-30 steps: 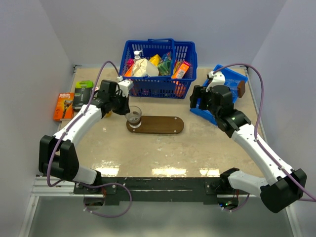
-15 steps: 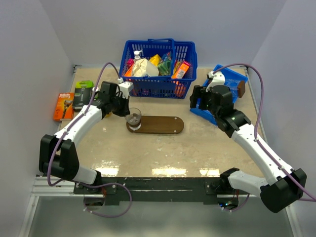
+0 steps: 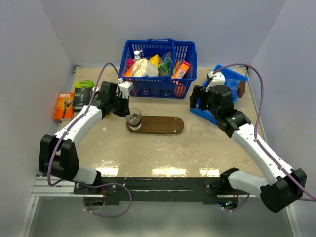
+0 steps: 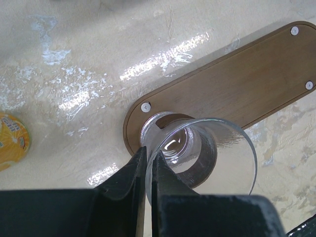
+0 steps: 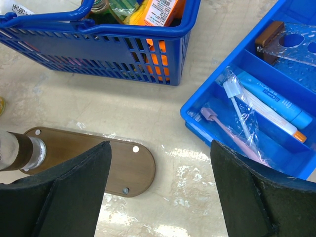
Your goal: Prepare toiletry sets of a toothbrush and toothpaste on the tray
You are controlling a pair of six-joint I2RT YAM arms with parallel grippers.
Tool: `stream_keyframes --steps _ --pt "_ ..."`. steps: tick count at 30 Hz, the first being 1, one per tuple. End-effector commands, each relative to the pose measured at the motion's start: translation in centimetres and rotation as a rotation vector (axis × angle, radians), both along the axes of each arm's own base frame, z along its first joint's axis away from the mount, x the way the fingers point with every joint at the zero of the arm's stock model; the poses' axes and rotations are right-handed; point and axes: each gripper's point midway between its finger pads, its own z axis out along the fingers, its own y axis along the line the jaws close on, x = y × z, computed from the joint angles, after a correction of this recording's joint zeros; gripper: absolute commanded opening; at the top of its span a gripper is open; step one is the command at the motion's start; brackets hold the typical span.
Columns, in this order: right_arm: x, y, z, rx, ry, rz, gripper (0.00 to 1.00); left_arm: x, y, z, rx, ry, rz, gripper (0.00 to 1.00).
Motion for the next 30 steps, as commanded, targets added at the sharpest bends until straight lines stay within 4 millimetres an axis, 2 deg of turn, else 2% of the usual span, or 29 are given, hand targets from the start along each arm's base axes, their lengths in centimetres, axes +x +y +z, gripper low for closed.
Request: stream_keyframes --steps 1,2,11,22,25,30 --pt "0.3 -0.3 0.7 -0.008 -0.024 -0.009 0.84 1.3 -0.2 1.5 -0.025 -0.077 0.000 0.11" --pt "0.3 -0.3 0.6 -0.011 -0.023 -0.007 0.84 1.3 -0.2 1.6 -0.025 -0.079 0.001 0.16" --pt "0.2 -0.2 0.6 -0.010 -0.024 -0.005 0.84 1.6 -0.2 2.1 -0.030 -0.097 0.008 0.36" --pt "0.2 -0.3 0.7 -0.012 -0.023 -0.005 0.84 2.0 0.1 3.0 -0.018 -0.125 0.019 0.53" --pt "0.1 -0.2 0.8 -0.009 -0.027 -0.002 0.84 1.9 0.1 3.6 -0.024 -0.141 0.019 0.60" --pt "0.1 -0.3 1.0 -0.007 -0.031 -0.003 0.84 1.9 0.0 4.9 -0.038 -0.180 0.016 0.63"
